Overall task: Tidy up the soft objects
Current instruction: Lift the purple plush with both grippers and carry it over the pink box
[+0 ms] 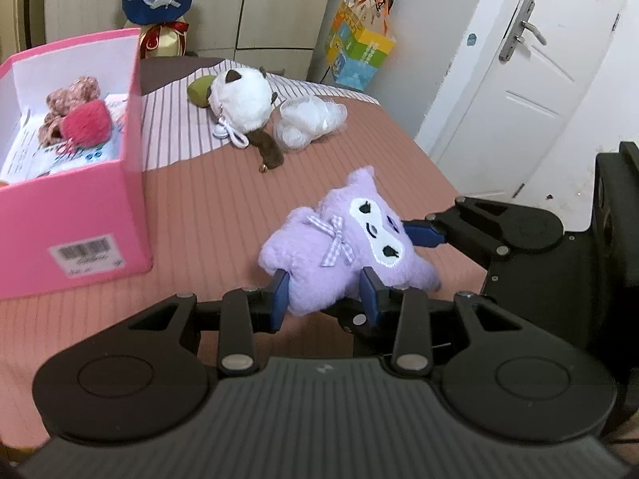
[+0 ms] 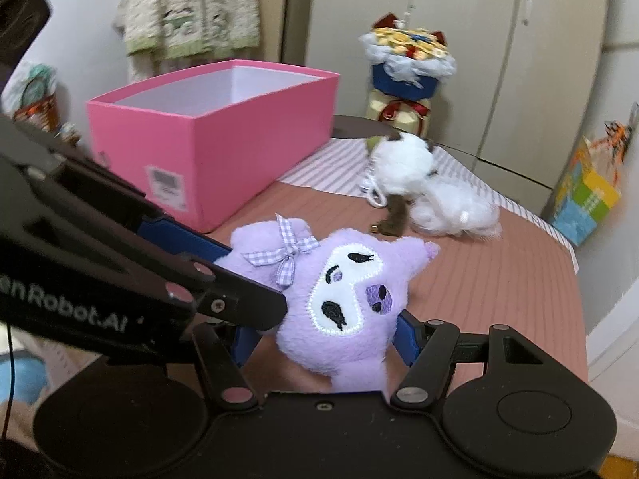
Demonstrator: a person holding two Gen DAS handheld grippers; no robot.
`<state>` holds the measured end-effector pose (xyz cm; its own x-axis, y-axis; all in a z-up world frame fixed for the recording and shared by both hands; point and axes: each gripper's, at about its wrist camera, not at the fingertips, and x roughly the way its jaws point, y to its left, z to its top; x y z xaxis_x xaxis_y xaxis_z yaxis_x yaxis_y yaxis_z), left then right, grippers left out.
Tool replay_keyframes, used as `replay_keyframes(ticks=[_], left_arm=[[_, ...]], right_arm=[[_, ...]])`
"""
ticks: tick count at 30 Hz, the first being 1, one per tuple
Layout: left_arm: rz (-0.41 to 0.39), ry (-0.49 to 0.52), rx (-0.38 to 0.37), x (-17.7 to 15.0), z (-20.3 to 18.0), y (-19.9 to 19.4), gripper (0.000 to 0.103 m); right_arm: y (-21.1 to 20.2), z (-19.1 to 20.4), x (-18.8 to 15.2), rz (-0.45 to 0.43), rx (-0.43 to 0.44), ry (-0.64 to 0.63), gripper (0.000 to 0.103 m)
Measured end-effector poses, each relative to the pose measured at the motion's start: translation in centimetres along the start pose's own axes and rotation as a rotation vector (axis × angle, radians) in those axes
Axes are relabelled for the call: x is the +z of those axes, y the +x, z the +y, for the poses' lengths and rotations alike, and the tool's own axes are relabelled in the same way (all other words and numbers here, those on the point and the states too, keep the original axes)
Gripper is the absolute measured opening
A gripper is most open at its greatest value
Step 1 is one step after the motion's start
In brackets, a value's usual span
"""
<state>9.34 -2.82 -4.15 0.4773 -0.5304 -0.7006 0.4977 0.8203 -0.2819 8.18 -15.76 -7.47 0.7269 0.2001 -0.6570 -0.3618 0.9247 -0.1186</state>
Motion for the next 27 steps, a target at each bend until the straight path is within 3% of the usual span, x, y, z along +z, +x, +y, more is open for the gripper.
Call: replay_keyframes(ticks=[7,14,27], left_arm=[[0.035,-0.051,-0.025,-1.3,1.7,-4.2,0.036],[0.017,-0.048,0.037,-1.7,2.5,-8.7,0.036],[-0.029,-0.09,0.096,0.9,4.4,-14.4,0.036]], right_arm=[[-2.8,4.2,1.0,-0.025,0.022,-0.187,0.072],[-4.9,7.8,2.8,-0.067,0.071,-0.3,0.072],[-6.9,10.5,7.9,-0.135,0.142,-0.337,0.076]])
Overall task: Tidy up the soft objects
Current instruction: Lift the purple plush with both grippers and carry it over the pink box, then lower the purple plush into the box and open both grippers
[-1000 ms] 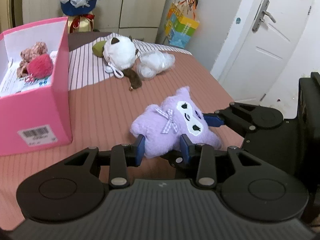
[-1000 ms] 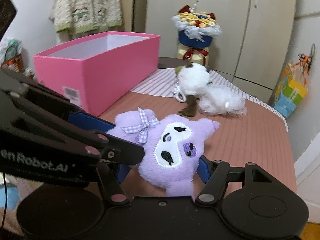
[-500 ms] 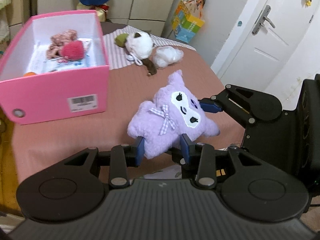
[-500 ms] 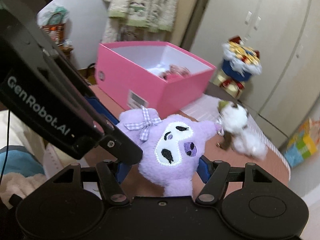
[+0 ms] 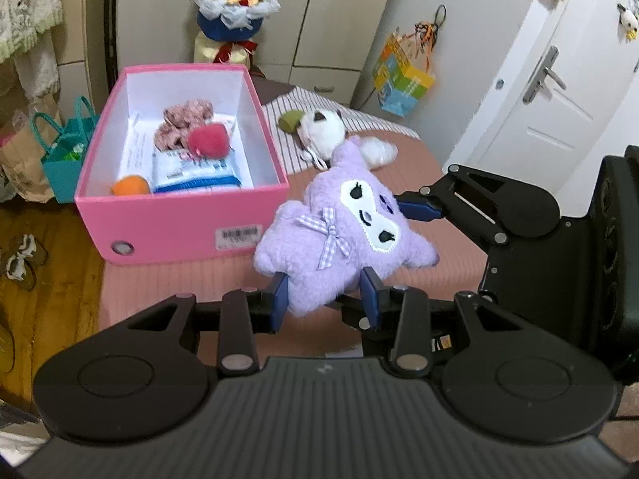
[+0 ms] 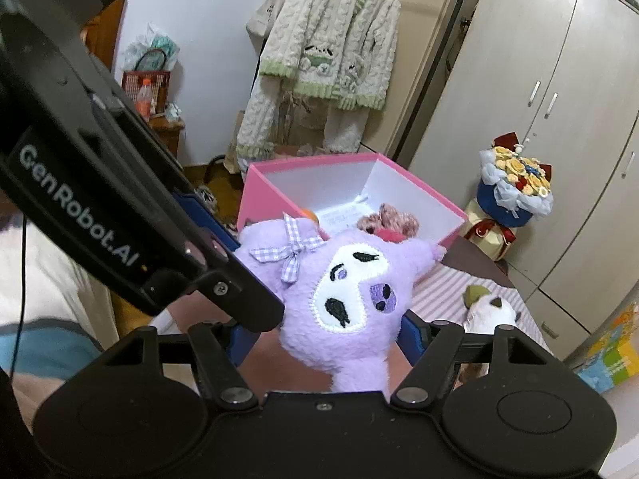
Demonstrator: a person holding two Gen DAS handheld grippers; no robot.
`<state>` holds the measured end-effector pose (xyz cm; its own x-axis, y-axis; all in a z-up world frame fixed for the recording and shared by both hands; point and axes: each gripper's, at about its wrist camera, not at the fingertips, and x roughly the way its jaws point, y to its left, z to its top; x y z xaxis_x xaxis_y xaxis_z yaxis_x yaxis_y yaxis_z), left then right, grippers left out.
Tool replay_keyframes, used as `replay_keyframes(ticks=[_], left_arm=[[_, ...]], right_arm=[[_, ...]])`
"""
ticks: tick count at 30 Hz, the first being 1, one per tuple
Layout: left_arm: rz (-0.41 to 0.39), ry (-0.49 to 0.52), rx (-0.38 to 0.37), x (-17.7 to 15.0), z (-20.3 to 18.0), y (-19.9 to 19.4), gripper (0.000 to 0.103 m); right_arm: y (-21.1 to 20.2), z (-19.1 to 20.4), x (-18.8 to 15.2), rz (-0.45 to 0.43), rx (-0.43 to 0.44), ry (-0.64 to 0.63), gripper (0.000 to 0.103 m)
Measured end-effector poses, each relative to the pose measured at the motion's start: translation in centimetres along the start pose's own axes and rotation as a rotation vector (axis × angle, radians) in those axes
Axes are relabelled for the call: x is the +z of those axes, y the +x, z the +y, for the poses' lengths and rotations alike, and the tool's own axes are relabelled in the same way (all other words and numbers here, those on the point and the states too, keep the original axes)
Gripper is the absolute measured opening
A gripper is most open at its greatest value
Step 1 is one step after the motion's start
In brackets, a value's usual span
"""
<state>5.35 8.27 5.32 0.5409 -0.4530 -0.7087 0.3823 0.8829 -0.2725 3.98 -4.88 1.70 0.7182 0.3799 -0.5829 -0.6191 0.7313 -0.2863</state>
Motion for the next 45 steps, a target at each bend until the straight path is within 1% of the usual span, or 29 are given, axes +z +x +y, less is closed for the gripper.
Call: replay_keyframes(ticks=[5,9,11,15,17,18,19,21,23,26,28,30,33,35,39,43,44,45], left_arm=[[-0.044,0.018,0.031,2.1,0.7,-0.4,0.036],[-0.079,0.038,0.053,4.1,1.7,0.1,0.036],[-0.1,0.032,0.068,5.3,2.6,0.7,0.037],[-0.127,0.01,0.074,7.5,4.6,1.8,0.037],[-0.147,0.001,0.098,8.7,5.8,2.5,0.037],[-0.154,-0.005,0.105,9.1,6.4,2.8,0.037],[-0.158,-0.018,0.104,9.6,7.3,3.2,0.037],[-0.157,-0.056,0.091,10.4,8.9,4.2,0.037],[-0.156,-0.078,0.087,11.2,10.5,5.4,0.037],[-0.148,-0.11,0.093,11.8,12.5,7.3,0.038],[-0.14,-0.138,0.095,12.2,14.0,8.6,0.038],[-0.123,-0.166,0.085,12.4,15.2,9.8,0.038],[-0.096,-0.178,0.093,12.4,16.3,11.2,0.038],[-0.083,-0.177,0.105,12.4,16.7,11.9,0.038],[-0.072,-0.15,0.152,12.3,16.8,12.8,0.039],[-0.074,-0.124,0.192,12.1,16.7,12.8,0.04],[-0.082,-0.117,0.215,12.0,16.6,12.8,0.042],[-0.098,-0.097,0.265,11.8,16.3,12.8,0.044]], right_arm=[[1.1,-0.9,2.2,-0.021,0.005,0.027,0.076],[2.7,-2.6,3.9,-0.034,0.017,0.061,0.077],[3.6,-3.5,4.6,-0.043,0.031,0.076,0.078],[6.4,-6.4,6.1,-0.048,0.111,0.125,0.079],[7.9,-7.6,6.8,-0.047,0.157,0.137,0.079],[8.6,-8.3,7.3,-0.061,0.184,0.13,0.079],[9.2,-9.0,7.6,-0.068,0.209,0.13,0.079],[11.0,-10.2,8.4,-0.053,0.263,0.143,0.079],[12.6,-10.9,8.9,-0.045,0.294,0.138,0.079],[15.3,-11.7,9.5,-0.027,0.314,0.117,0.076],[17.1,-12.3,9.8,-0.008,0.328,0.115,0.071],[18.7,-12.8,9.8,0.013,0.342,0.111,0.068],[20.6,-13.1,9.5,0.045,0.36,0.101,0.065],[21.8,-13.3,9.4,0.071,0.371,0.1,0.064],[23.8,-13.6,9.5,0.121,0.404,0.126,0.064],[24.8,-13.5,9.6,0.144,0.421,0.111,0.065],[25.0,-13.5,9.6,0.148,0.422,0.109,0.066],[25.1,-13.4,9.6,0.152,0.421,0.104,0.066]])
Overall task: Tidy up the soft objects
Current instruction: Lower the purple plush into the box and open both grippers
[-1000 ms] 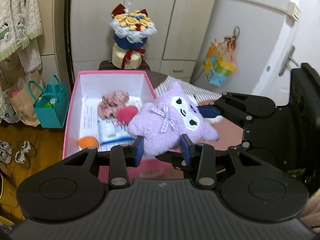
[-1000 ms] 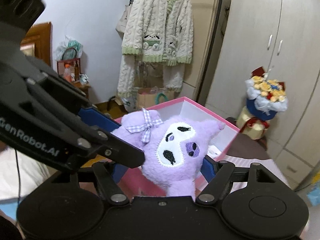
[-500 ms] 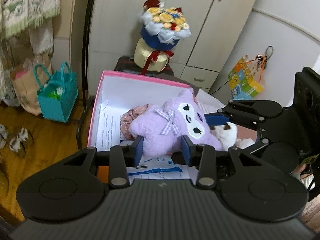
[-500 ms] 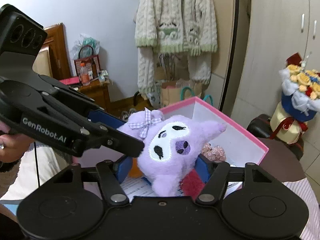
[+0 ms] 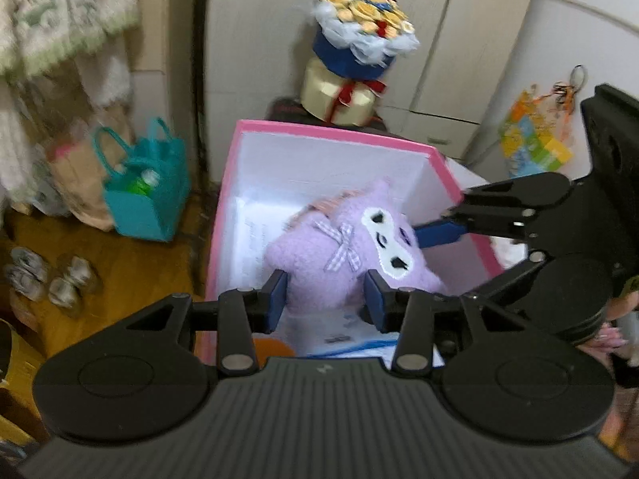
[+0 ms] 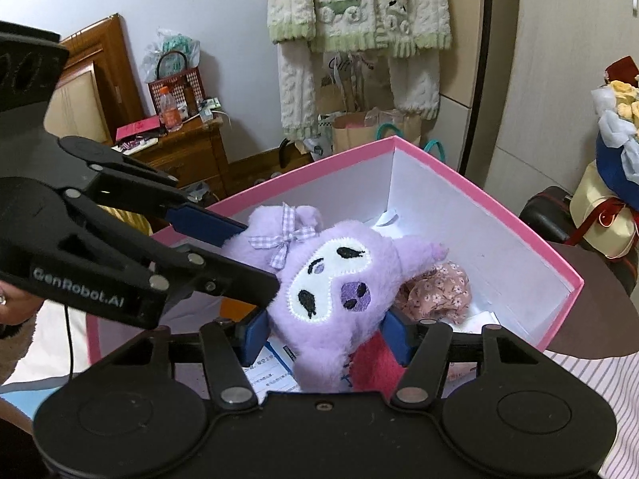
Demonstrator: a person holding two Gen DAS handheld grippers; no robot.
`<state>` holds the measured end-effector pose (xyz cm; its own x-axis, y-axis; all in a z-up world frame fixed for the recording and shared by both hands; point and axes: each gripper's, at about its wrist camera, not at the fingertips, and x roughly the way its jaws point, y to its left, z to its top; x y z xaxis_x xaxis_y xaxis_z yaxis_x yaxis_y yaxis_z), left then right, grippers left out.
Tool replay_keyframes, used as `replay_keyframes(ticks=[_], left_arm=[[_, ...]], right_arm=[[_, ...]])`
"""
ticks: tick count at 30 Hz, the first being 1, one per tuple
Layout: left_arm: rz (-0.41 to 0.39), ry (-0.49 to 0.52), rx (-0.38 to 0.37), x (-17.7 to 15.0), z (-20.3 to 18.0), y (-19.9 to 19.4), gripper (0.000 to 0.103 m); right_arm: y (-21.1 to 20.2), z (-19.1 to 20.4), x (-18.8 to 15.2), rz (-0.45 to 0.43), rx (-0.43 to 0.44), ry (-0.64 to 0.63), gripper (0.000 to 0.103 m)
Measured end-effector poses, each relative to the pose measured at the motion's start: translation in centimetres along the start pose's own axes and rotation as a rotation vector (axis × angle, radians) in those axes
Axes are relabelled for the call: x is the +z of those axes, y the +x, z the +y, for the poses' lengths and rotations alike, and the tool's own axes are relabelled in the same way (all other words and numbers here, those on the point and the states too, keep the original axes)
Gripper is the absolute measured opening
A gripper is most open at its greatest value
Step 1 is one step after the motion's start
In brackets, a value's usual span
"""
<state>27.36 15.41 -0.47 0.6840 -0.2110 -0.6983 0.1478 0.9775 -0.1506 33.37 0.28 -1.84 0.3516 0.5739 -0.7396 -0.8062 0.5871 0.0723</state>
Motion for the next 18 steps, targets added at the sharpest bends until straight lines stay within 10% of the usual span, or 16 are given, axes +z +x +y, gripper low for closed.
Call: replay_keyframes(ticks=[3,18], left_arm=[[-0.066,0.066,0.146,-0.3,-0.9,-0.4,0.047],[-0.119,0.097,-0.034,-1.9,-3.9,-6.7,0.049]], right_arm=[[0.0,0.3,-0.4,0.021,-0.024,0.002,0.066],[-11.3,0.4,-6.0,-0.206,-0.063,0.116,0.067]])
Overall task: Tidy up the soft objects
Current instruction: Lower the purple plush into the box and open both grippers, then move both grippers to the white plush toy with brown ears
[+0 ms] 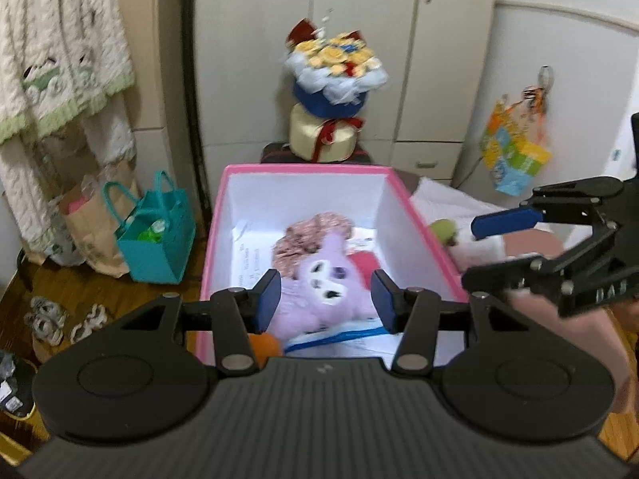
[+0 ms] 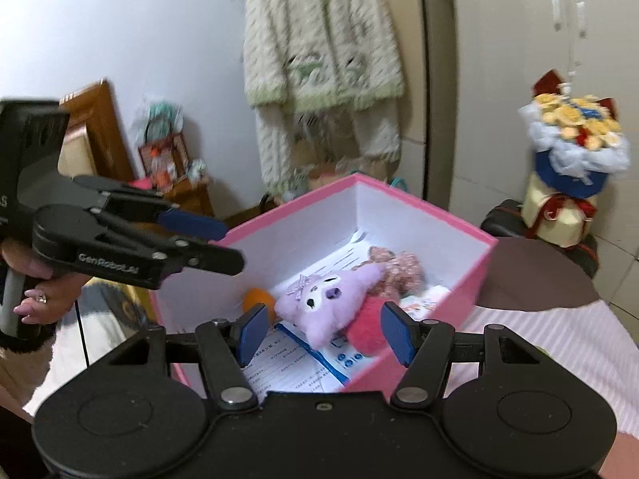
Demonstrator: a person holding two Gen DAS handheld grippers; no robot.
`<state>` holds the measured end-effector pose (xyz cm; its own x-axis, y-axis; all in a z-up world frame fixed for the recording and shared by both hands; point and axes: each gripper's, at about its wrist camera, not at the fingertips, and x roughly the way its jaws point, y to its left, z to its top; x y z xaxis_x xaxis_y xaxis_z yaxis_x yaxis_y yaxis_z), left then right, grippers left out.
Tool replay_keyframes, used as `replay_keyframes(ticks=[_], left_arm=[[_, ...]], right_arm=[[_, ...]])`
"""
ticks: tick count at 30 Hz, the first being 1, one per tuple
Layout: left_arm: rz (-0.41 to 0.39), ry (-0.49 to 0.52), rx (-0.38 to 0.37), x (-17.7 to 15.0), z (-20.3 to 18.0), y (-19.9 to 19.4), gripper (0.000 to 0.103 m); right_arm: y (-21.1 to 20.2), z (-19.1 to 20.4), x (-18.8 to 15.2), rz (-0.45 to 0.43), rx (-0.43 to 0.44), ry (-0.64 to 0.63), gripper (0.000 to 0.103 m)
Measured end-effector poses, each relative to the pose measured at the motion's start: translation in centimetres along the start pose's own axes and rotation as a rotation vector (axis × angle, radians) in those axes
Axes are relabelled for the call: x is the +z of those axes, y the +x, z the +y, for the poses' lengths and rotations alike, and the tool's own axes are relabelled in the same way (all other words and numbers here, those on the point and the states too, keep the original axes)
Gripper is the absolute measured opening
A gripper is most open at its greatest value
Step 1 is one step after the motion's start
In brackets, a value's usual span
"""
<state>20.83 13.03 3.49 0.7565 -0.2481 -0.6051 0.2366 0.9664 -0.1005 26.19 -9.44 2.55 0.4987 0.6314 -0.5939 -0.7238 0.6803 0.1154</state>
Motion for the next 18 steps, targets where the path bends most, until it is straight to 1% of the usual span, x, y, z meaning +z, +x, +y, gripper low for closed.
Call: replay_keyframes(ticks=[5,10,15,18], left_arm=[[-0.022,0.024,-0.077,-0.1,-2.1,-2.5,0.049],[-0.008,0.038,-0.164,-0.4,-4.3,-4.3,0.049],[0.02,0.061,-0.245,-0.8,-6.9,-5.2,0.049],[0.032,0.085,-0.276,-0.9,-8.8,-5.4,0.049]], right_arm=[[-4.9,-0.9,-1.9,-0.08,-0.047,0.03,0.068],[-9.3,-1.7,-4.0,-0.148,-0.144,0.041,0.073],[-13.1,-2.5,-6.5,-0.167,-0.229,0.063,0.074],[-15.0,-2.7,-7.9,-0.174,-0.262,0.076,0.079]])
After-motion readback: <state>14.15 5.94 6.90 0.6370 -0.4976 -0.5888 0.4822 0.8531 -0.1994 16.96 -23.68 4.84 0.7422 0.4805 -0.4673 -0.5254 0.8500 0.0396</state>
